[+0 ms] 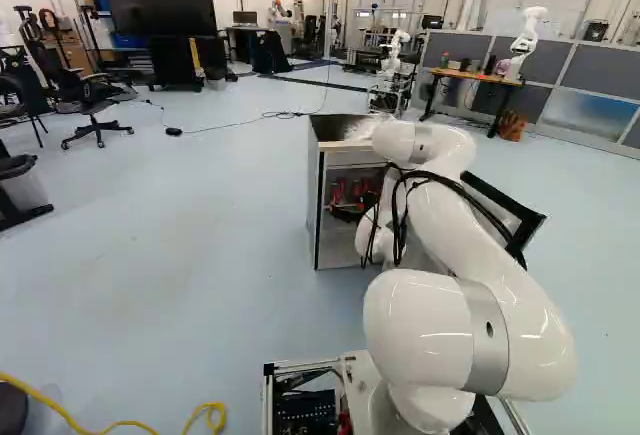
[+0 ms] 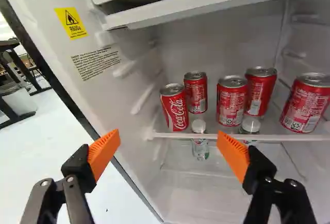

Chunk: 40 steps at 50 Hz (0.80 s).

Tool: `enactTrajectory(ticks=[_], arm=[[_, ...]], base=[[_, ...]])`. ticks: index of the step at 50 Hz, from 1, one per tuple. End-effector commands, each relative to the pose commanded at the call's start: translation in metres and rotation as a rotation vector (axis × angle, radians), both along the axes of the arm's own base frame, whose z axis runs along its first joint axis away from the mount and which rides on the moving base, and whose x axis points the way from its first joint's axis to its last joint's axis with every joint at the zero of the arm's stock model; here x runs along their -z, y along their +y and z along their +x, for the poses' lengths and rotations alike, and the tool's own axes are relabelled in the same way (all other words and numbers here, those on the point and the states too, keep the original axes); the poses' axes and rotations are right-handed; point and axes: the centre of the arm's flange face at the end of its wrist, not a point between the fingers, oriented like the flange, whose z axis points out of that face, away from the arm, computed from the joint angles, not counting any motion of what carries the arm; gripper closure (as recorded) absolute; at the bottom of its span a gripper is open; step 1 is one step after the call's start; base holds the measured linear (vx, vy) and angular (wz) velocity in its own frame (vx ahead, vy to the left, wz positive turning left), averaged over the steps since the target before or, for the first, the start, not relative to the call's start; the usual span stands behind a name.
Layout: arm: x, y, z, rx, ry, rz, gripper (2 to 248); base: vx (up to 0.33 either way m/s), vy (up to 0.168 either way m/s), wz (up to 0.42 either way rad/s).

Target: Grab a drink from the fridge

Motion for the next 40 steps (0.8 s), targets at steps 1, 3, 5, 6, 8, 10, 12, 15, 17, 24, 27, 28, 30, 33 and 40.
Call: enactTrajectory(ticks=[1,3,5,6,8,10,12,15,17,24,27,28,30,33,40], arm=[[0.000,0.000,0.001,0.000,-0.002,-0.001,3],[0.001,0.000,0.003,-0.001,-0.005,-0.002,3],[0.002,0.000,0.005,-0.002,-0.009,-0.003,3],[0.002,0.000,0.006,-0.003,-0.010,-0.003,3],[0.003,-0.001,0.008,-0.003,-0.014,-0.005,3],[0.003,-0.001,0.010,-0.004,-0.017,-0.006,3],[0.004,-0.001,0.011,-0.005,-0.020,-0.006,3],[0.004,-0.001,0.012,-0.005,-0.022,-0.007,3],[0.004,-0.001,0.012,-0.005,-0.022,-0.007,3],[0.004,-0.001,0.013,-0.012,-0.031,-0.038,3],[0.004,-0.001,0.013,-0.017,-0.038,-0.063,3],[0.004,-0.001,0.013,-0.019,-0.040,-0.072,3],[0.004,-0.001,0.013,-0.023,-0.045,-0.091,3],[0.004,-0.001,0.013,-0.029,-0.053,-0.119,3],[0.004,-0.001,0.013,-0.035,-0.061,-0.149,3]], base=[[0.000,0.000,0.000],[0.000,0.000,0.000],[0.000,0.000,0.000],[0.000,0.000,0.000],[0.000,0.000,0.000],[0.000,0.000,0.000],[0.000,0.000,0.000],[0.000,0.000,0.000],[0.000,0.000,0.000],[0.000,0.000,0.000],[0.000,0.000,0.000],[0.000,0.000,0.000],[0.000,0.000,0.000],[0.000,0.000,0.000],[0.000,0.000,0.000]])
